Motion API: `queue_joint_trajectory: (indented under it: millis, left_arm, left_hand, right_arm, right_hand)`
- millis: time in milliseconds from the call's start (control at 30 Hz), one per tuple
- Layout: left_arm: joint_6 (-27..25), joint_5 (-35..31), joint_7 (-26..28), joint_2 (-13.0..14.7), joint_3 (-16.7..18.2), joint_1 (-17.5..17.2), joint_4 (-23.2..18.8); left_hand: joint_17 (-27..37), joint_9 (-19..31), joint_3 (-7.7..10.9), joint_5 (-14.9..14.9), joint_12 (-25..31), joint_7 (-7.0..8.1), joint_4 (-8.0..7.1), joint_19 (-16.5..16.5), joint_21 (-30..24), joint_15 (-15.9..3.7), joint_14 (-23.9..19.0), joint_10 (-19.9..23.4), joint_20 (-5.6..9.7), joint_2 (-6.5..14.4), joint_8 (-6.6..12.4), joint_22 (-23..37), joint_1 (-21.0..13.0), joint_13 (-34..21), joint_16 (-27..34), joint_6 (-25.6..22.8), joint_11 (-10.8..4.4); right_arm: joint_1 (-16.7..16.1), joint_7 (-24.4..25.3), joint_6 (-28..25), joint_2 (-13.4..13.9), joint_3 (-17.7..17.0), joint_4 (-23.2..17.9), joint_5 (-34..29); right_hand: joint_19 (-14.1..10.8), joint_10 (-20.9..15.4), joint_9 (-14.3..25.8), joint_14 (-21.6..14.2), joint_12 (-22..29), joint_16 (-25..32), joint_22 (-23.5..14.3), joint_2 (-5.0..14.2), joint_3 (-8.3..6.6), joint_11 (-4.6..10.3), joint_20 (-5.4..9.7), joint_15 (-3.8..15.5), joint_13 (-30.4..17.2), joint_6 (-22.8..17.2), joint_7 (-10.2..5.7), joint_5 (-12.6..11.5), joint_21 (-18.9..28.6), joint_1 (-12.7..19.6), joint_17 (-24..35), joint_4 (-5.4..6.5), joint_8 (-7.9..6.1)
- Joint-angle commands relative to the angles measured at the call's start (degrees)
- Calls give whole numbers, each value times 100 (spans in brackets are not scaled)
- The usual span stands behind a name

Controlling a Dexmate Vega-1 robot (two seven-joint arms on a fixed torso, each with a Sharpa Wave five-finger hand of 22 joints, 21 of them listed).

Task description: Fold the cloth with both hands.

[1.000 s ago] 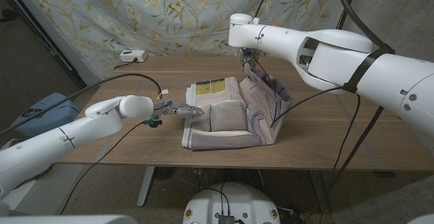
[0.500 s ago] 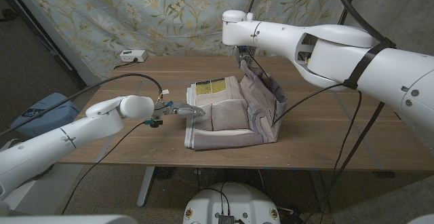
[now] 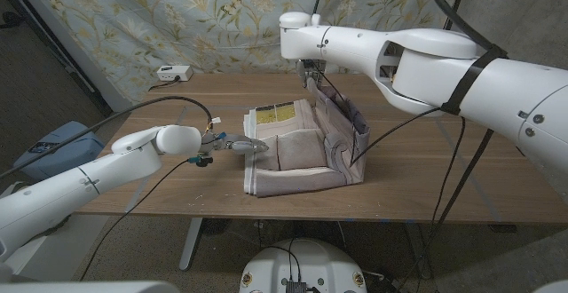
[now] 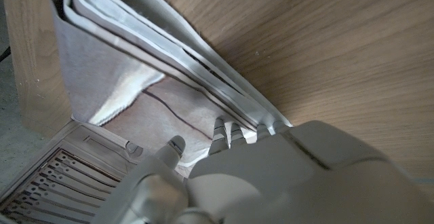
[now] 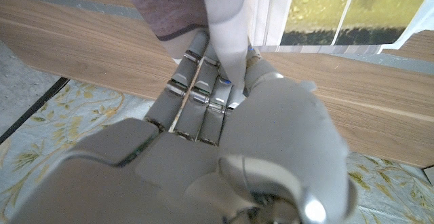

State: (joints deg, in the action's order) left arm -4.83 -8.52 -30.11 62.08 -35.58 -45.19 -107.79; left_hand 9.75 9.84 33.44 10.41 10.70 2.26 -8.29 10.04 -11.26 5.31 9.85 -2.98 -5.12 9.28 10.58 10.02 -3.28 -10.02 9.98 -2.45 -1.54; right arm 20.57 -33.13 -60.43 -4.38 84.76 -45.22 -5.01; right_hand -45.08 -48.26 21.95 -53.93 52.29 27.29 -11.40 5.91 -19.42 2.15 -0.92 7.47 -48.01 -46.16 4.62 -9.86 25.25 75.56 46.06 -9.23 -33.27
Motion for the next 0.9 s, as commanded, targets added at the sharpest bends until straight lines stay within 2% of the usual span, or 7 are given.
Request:
queue_joint_trajectory:
  millis: [33, 300, 533, 900]
  left_arm:
    - [124, -8, 12, -42, -9, 22, 96]
    - [186, 3, 32, -50, 10, 26, 145]
    - [261, 24, 17, -47, 15, 30, 186]
    - [350, 46, 8, -74, 12, 47, 288]
  left_hand:
    - [7, 21, 56, -22, 44, 18, 10, 447, -30, -43, 81, -13, -3, 7, -15, 28, -44, -18, 33, -15, -45]
    - [5, 21, 82, -24, 46, 34, 29, 440, -32, -38, 80, -7, -2, -1, -16, 28, -63, -18, 31, -15, -50]
    - [4, 21, 99, -26, 46, 30, 42, 441, -31, -39, 80, -7, -8, -8, -14, 27, -76, -18, 30, -20, -41]
    - [3, 21, 130, -28, 44, 29, 60, 439, -31, -37, 79, -11, -6, -15, -15, 28, -96, -18, 29, -20, -40]
  right_arm:
    - [70, -169, 402, -678, 69, 958, -185]
    - [48, -204, 759, -1085, -47, 1573, -373]
    - [-35, -22, 1358, -1397, -340, 2249, -438]
    - [-177, 519, 2187, -1442, -679, 2412, -419]
  right_hand:
    - [41, -13, 19, -47, 3, -28, -9, -11, 36, -33, 9, 232, -45, -23, 30, -33, 31, 66, 14, -17, 7]
    - [56, -30, 20, -56, -17, -42, -6, -9, 55, -49, 7, 227, -22, -37, 39, -32, 50, 77, 30, -16, 22]
    - [74, -20, 25, -52, -20, -60, -3, -4, 65, -49, -2, 226, -40, -35, 47, -33, 63, 88, 44, -16, 38]
    - [96, -6, 23, -39, -39, -98, 1, 2, 91, -52, -11, 228, -45, -27, 45, -34, 86, 97, 44, -14, 71]
